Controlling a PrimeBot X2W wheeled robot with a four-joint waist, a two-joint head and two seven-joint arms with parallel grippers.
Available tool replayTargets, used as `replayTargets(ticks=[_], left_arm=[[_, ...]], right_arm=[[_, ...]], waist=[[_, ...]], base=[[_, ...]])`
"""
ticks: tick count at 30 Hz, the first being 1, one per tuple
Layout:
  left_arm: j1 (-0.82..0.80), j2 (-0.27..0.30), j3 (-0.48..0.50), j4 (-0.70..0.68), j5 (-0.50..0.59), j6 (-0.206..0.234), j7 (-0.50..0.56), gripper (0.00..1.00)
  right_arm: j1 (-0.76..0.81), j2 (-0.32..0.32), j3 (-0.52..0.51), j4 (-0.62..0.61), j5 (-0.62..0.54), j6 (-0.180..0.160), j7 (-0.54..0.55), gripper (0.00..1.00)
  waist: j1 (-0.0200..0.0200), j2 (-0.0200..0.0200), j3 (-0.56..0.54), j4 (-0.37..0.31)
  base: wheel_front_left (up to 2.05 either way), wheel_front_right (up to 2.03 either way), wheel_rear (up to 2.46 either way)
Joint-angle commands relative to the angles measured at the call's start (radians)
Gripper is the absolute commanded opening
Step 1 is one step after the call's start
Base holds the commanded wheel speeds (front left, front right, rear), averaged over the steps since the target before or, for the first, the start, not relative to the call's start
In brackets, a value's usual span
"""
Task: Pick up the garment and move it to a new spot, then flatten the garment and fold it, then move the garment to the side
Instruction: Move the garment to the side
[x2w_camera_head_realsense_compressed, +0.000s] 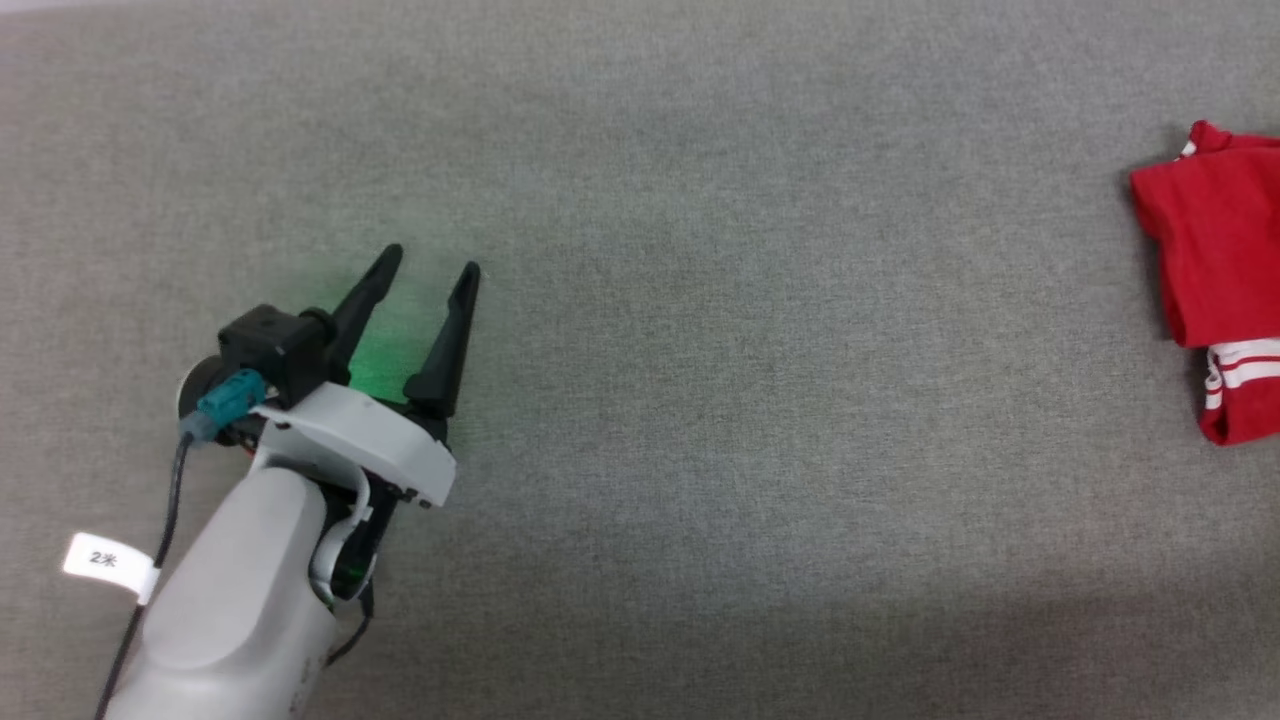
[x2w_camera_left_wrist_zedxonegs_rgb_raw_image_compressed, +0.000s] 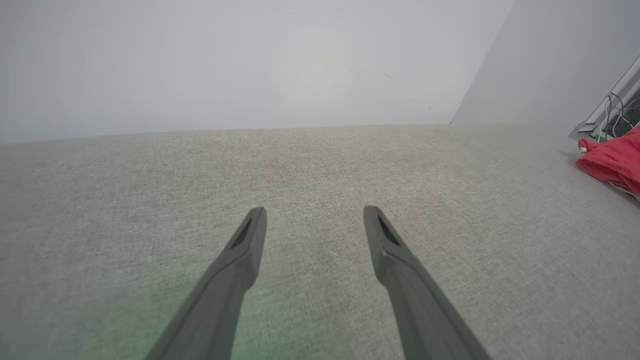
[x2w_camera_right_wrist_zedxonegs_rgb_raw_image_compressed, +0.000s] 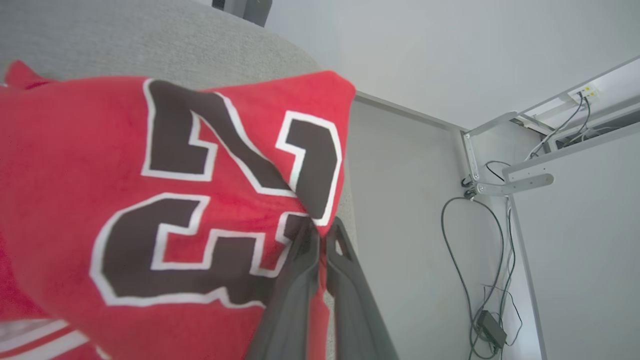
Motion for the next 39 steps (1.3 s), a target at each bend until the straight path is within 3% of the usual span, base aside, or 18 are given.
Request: replayTargets(ticks=[1,22,23,25,26,27,28,39], left_arm=[[-0.008,-0.008,-0.004,-0.002,0.009,-0.006,-0.004,1.00],[-0.053,-0.008,-0.034,0.004,0.012,-0.013,-0.004,1.00],[-0.054,-0.008,-0.035,0.005,0.010,-0.014,-0.004,1.00],[-0.055,-0.007,-0.036,0.007,0.010,-0.014,-0.004,1.00],[-0.054,-0.006,-0.035,0.009,0.008,-0.015,-0.004,1.00],[-0.052,-0.006,-0.035,0.010,0.006,-0.015,-0.004,1.00],[-0.050,-0.005,-0.035,0.012,0.004,-0.015,-0.004,1.00],[-0.007,0.004,-0.026,0.022,-0.009,-0.017,-0.004,1.00]], right_arm=[[-0.021,0.003,-0.005,0.024,-0.021,-0.002,-0.019,0.00],[-0.127,0.117,-0.054,0.306,-0.214,-0.002,-0.218,0.00],[-0.131,0.120,-0.059,0.313,-0.220,-0.002,-0.230,0.05],[-0.140,0.121,-0.067,0.328,-0.236,-0.002,-0.251,0.38],[-0.145,0.125,-0.069,0.335,-0.240,-0.002,-0.260,0.58],[-0.150,0.128,-0.073,0.342,-0.245,-0.002,-0.268,0.95],[-0.153,0.129,-0.072,0.347,-0.249,-0.002,-0.275,1.00],[-0.163,0.158,-0.095,0.397,-0.266,-0.002,-0.341,1.00]], waist=[[0.0000,0.0000,0.016,-0.006],[0.0000,0.0000,0.046,-0.010],[0.0000,0.0000,0.044,-0.011],[0.0000,0.0000,0.039,-0.011],[0.0000,0.0000,0.035,-0.011],[0.0000,0.0000,0.031,-0.012],[0.0000,0.0000,0.026,-0.013],[0.0000,0.0000,-0.056,-0.008]], base=[[0.00,0.00,0.00],[0.00,0.00,0.00],[0.00,0.00,0.00],[0.00,0.00,0.00],[0.00,0.00,0.00],[0.00,0.00,0.00],[0.00,0.00,0.00],[0.00,0.00,0.00]])
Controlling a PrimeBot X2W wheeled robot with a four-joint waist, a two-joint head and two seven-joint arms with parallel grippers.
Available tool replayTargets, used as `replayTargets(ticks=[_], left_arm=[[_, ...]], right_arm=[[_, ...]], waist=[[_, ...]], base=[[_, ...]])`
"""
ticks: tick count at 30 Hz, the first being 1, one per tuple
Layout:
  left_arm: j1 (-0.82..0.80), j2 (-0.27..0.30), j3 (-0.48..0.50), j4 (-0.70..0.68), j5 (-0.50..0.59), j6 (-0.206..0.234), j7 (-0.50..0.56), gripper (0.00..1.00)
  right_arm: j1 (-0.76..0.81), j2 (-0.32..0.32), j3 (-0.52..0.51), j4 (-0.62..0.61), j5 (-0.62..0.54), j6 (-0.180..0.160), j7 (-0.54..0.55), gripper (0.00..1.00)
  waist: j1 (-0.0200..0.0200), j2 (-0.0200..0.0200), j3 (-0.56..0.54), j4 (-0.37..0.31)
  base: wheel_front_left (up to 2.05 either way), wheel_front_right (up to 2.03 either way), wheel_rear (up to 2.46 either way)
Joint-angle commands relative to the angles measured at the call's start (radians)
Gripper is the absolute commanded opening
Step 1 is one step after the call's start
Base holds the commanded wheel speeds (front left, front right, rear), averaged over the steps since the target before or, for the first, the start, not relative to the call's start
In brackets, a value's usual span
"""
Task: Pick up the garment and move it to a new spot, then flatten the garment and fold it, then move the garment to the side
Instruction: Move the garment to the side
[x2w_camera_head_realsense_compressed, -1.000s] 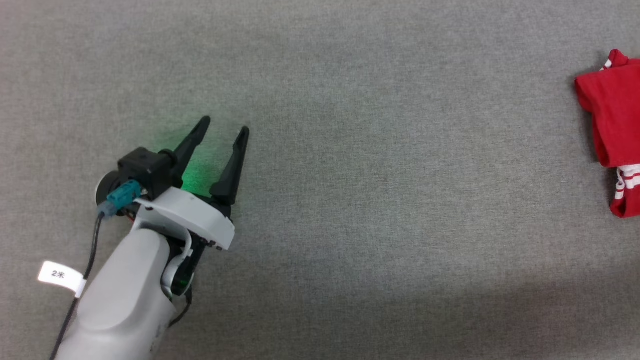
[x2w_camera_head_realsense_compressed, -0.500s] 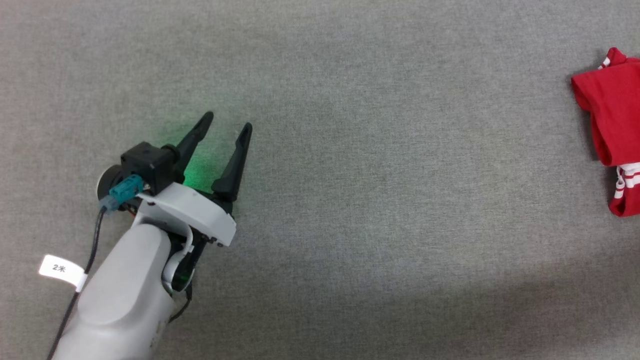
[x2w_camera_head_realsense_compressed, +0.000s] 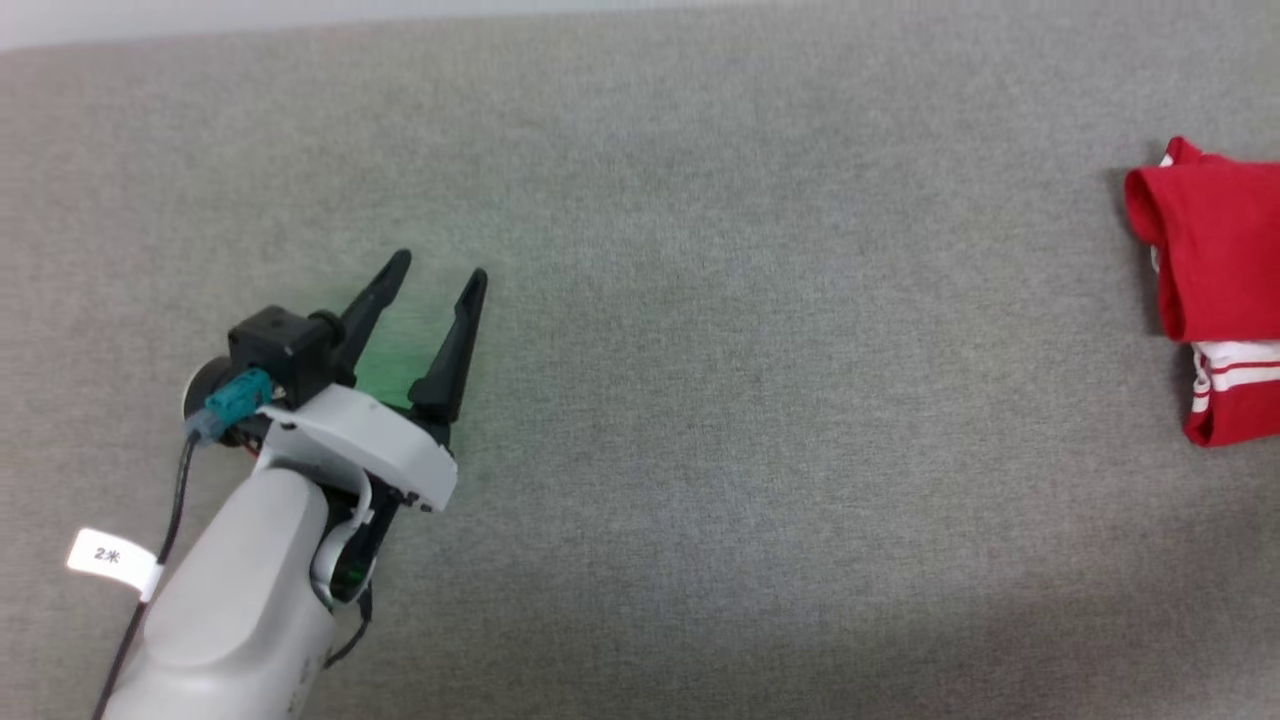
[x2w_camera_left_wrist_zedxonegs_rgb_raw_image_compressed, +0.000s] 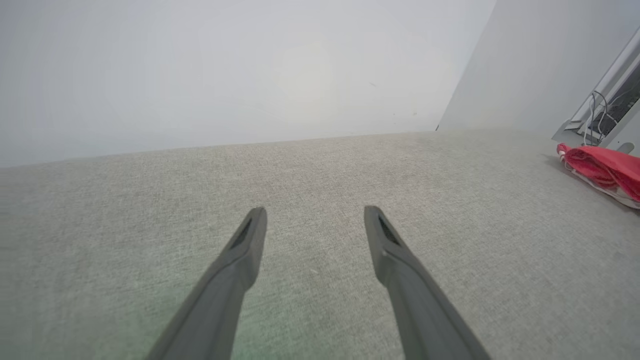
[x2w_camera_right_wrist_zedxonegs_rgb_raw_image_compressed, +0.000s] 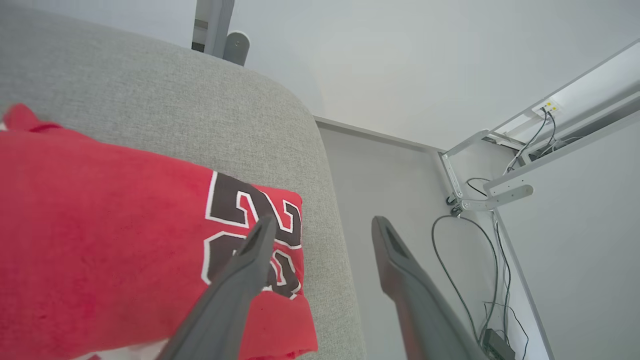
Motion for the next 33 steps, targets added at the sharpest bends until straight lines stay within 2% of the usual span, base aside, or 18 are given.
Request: replayTargets(ticks=[1,10,20,28,33], left_arm=[[0.015,0.002,0.004,0.001,-0.005,-0.007,-0.004,1.00],[0.067,0.014,0.025,0.004,-0.014,0.001,-0.004,1.00],[0.155,0.035,0.077,-0.018,-0.038,0.025,-0.004,1.00],[0.251,0.047,0.153,-0.059,-0.053,0.042,-0.002,1.00],[0.332,0.051,0.215,-0.097,-0.044,0.050,-0.002,1.00]], right_arm=[[0.006,0.005,-0.001,0.003,-0.007,-0.002,-0.011,1.00],[0.029,0.069,-0.016,0.004,0.007,-0.002,-0.110,1.00],[0.107,0.186,0.057,-0.052,0.038,-0.002,-0.235,1.00],[0.211,0.247,0.121,-0.126,0.093,-0.002,-0.289,1.00],[0.291,0.282,0.123,-0.183,0.119,-0.002,-0.305,1.00]], waist=[[0.0000,0.0000,-0.030,0.006],[0.0000,0.0000,-0.112,0.037],[0.0000,0.0000,-0.201,0.080],[0.0000,0.0000,-0.272,0.108],[0.0000,0.0000,-0.313,0.116]], base=[[0.00,0.00,0.00],[0.00,0.00,0.00],[0.00,0.00,0.00],[0.00,0.00,0.00],[0.00,0.00,0.00]])
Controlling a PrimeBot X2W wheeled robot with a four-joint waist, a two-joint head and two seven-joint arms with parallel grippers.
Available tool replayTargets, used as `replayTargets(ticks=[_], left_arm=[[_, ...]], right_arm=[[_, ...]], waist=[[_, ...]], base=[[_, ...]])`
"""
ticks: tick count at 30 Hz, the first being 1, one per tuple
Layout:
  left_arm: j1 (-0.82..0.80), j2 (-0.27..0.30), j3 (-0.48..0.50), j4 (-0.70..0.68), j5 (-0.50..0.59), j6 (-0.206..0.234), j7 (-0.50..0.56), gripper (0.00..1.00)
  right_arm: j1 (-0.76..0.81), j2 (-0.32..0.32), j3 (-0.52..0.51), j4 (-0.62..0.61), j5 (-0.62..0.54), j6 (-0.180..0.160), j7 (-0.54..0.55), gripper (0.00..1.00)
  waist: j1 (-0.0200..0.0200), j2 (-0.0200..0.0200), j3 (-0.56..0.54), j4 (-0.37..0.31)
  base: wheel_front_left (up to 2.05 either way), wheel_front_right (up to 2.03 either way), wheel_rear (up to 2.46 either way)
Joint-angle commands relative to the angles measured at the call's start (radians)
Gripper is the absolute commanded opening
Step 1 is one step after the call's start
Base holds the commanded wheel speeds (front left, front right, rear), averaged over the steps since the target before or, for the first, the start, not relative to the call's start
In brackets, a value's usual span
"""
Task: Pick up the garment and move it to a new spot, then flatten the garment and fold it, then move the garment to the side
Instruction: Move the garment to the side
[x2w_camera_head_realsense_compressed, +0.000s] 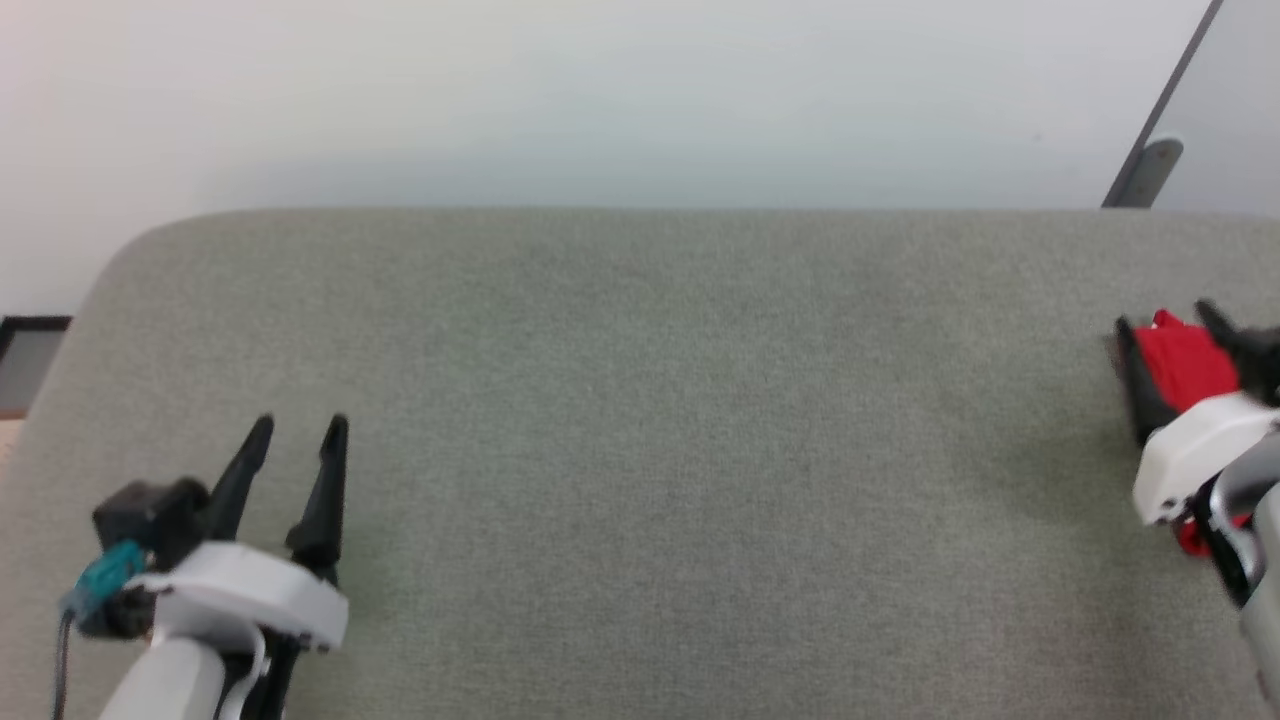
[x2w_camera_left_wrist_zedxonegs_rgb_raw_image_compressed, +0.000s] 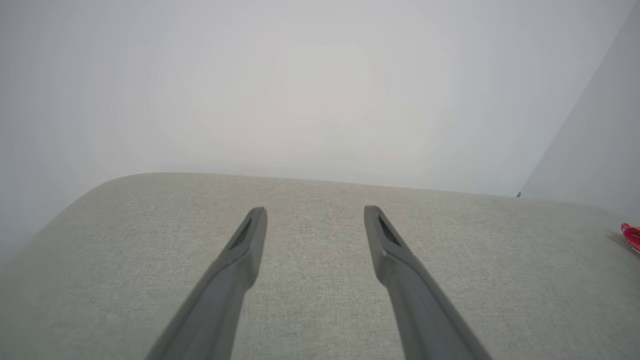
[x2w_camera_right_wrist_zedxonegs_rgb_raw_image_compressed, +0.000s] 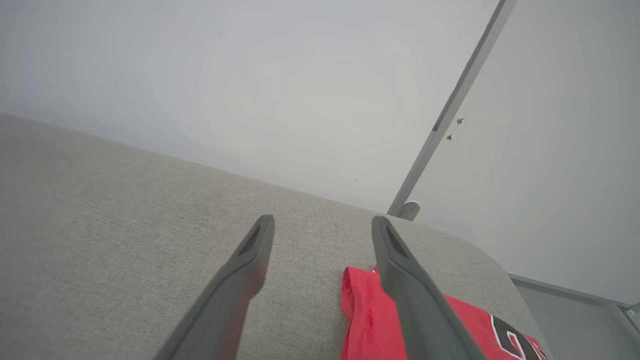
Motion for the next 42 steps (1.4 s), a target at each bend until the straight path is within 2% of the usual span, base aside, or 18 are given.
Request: replayTargets(ticks=[1,8,25,35,42], left_arm=[[0.031,0.003,0.012,-0.013,0.011,0.002,0.000,1.00],[0.131,-0.003,0.078,-0.043,0.027,0.006,0.000,1.00],[0.254,-0.039,0.167,-0.101,0.091,-0.036,0.000,1.00],[0.303,-0.062,0.196,-0.124,0.117,-0.049,0.000,1.00],[0.314,-0.070,0.201,-0.119,0.126,-0.053,0.000,1.00]], right_arm=[[0.030,0.009,-0.003,-0.019,0.007,-0.002,-0.006,1.00],[0.156,0.057,-0.052,-0.144,0.013,-0.002,-0.011,1.00],[0.444,0.193,-0.192,-0.449,-0.069,-0.002,-0.012,1.00],[0.548,0.250,-0.215,-0.540,-0.088,-0.002,-0.012,1.00],[0.581,0.265,-0.226,-0.567,-0.087,-0.002,-0.012,1.00]], waist=[[0.0000,0.0000,-0.031,0.012],[0.0000,0.0000,-0.065,0.020],[0.0000,0.0000,-0.087,0.014],[0.0000,0.0000,-0.092,0.007],[0.0000,0.0000,-0.092,0.004]], base=[[0.00,0.00,0.00],[0.00,0.00,0.00],[0.00,0.00,0.00],[0.00,0.00,0.00],[0.00,0.00,0.00]])
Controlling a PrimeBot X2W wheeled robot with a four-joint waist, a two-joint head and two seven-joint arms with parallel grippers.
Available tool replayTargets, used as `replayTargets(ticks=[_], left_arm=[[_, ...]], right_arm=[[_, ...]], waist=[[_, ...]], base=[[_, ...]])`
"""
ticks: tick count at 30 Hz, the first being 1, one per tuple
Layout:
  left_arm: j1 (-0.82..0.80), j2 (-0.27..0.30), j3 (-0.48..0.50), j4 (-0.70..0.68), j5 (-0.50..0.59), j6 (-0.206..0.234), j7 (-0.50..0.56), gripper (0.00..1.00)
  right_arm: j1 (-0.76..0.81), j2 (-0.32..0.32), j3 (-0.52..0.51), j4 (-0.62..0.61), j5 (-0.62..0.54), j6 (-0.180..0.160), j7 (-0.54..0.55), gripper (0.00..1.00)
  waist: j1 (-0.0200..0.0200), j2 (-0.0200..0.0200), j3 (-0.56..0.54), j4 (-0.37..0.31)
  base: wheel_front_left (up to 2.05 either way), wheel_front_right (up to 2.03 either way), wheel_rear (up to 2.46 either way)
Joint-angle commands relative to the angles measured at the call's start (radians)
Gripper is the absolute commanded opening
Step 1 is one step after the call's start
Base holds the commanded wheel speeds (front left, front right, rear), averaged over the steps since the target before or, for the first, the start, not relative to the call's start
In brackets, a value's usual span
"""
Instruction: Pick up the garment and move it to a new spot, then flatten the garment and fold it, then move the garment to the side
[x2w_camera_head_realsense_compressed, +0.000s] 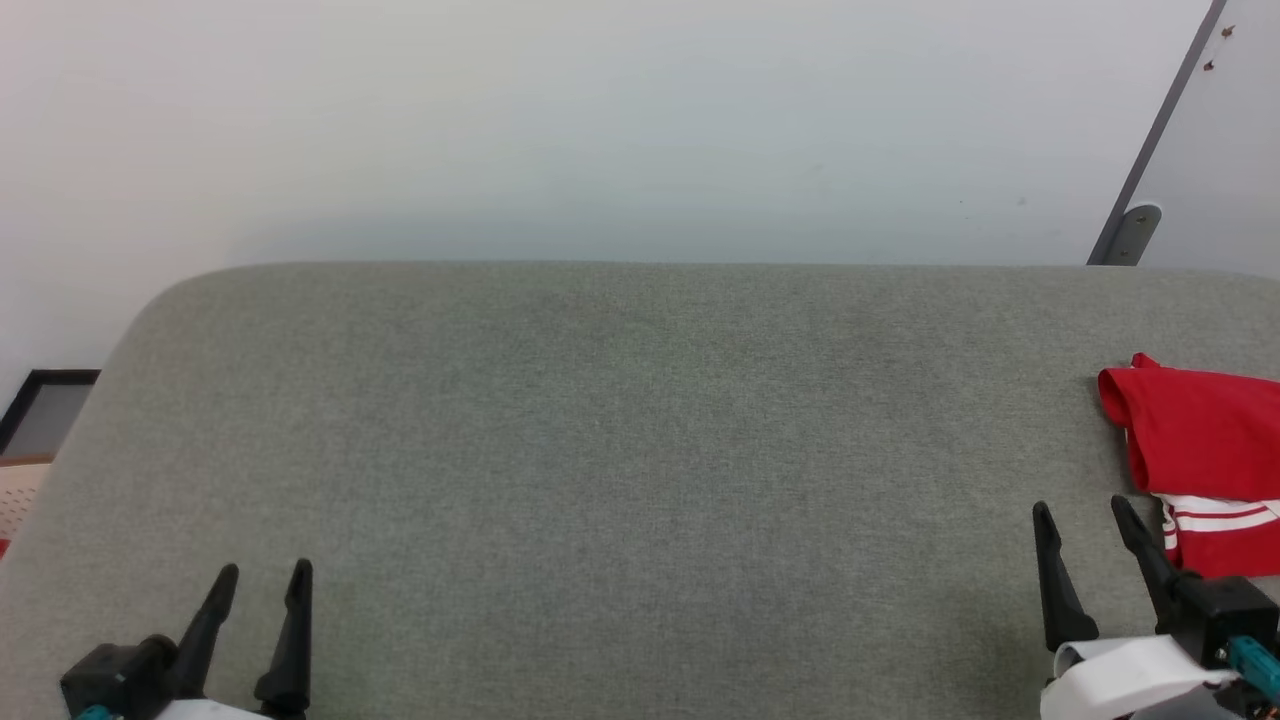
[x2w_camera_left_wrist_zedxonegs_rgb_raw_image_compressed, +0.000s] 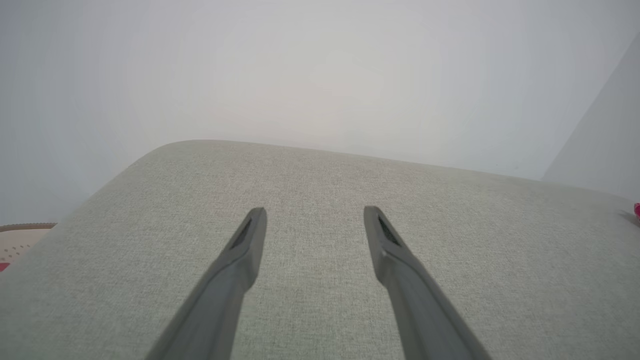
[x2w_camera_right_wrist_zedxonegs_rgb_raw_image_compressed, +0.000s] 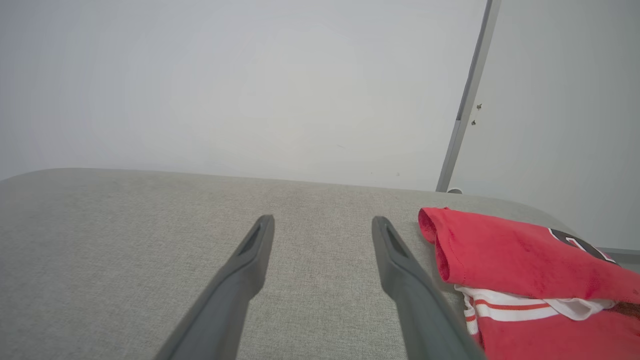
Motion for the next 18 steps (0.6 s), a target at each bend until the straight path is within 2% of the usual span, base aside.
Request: replayTargets(ticks=[1,18], left_arm=[[0.011,-0.004,0.003,-0.003,-0.001,-0.008,0.000,1.00],[0.025,-0.010,-0.007,-0.007,-0.026,-0.007,0.000,1.00]], right_arm=[[0.020,0.009,-0.007,-0.011,-0.005,-0.002,-0.004,1.00],[0.057,0.032,-0.030,-0.046,-0.017,-0.002,0.004,1.00]], waist=[[0.0000,-0.0001,0.000,0.000],[0.0000,-0.0001,0.003,0.003]], base=[[0.00,0.00,0.00],[0.00,0.00,0.00]])
